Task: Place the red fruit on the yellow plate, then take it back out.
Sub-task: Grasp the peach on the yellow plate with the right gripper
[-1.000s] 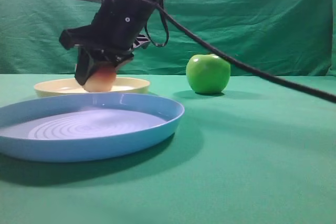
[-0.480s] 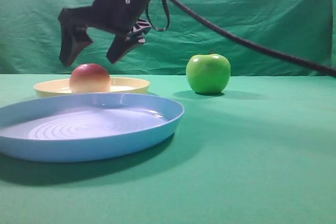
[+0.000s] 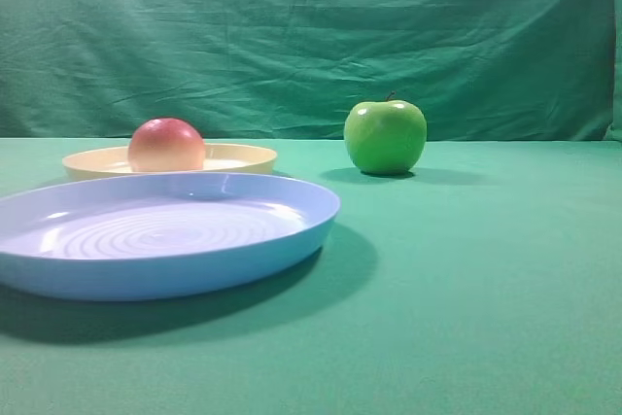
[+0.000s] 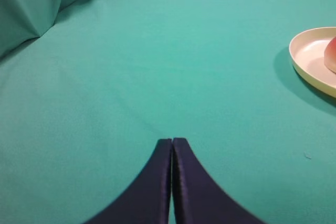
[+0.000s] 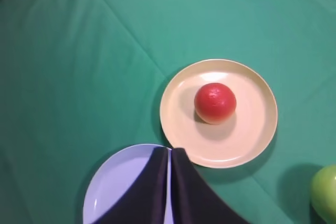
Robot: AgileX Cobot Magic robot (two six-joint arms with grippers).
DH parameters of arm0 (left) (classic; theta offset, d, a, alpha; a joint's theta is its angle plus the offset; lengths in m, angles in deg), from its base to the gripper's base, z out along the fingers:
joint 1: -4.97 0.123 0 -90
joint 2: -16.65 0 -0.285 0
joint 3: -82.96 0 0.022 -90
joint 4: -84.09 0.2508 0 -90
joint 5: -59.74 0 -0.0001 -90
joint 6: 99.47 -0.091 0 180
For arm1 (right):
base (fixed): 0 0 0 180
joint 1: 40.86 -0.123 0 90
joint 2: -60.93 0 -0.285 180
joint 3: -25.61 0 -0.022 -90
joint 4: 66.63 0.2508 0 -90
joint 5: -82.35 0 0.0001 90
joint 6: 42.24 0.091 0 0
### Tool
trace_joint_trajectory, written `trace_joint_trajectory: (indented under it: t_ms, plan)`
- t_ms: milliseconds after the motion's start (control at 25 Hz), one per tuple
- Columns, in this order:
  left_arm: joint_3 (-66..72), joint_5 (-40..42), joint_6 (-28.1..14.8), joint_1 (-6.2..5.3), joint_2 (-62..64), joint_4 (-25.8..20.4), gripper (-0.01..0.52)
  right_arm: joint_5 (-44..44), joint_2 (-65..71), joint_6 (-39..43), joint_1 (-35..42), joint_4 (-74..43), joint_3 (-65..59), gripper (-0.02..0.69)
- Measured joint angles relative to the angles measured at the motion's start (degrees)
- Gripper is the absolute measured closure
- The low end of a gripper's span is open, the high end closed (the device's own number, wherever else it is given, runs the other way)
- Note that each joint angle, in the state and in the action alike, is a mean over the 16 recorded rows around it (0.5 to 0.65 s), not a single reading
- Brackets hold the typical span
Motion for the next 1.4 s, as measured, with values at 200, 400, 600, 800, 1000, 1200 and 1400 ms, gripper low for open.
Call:
trace_joint_trajectory:
  t_ms: [200,400,600,800,1000,1200,1400]
  plan:
    - [0.0,0.0,0.0,0.00,0.0,0.0,0.514,4.0,-7.5,3.1,0.0,0.3,-2.5,0.665]
    - [0.0,0.0,0.0,0.00,0.0,0.0,0.514,6.6,-15.5,6.3,0.0,-0.1,-6.5,0.665]
    - [0.0,0.0,0.0,0.00,0.0,0.0,0.514,7.9,-23.4,10.0,0.0,-2.1,-10.6,0.665]
    - [0.0,0.0,0.0,0.00,0.0,0.0,0.514,8.3,-30.0,14.1,0.0,-7.0,-12.9,0.665]
    - [0.0,0.0,0.0,0.00,0.0,0.0,0.514,8.5,-34.6,17.2,0.2,-14.0,-14.2,0.665]
    - [0.0,0.0,0.0,0.00,0.0,0.0,0.514,6.0,-39.4,19.0,2.2,-19.7,-19.2,0.665]
    - [0.0,0.0,0.0,0.00,0.0,0.0,0.514,-1.0,-45.6,19.6,7.4,-22.9,-28.9,0.665]
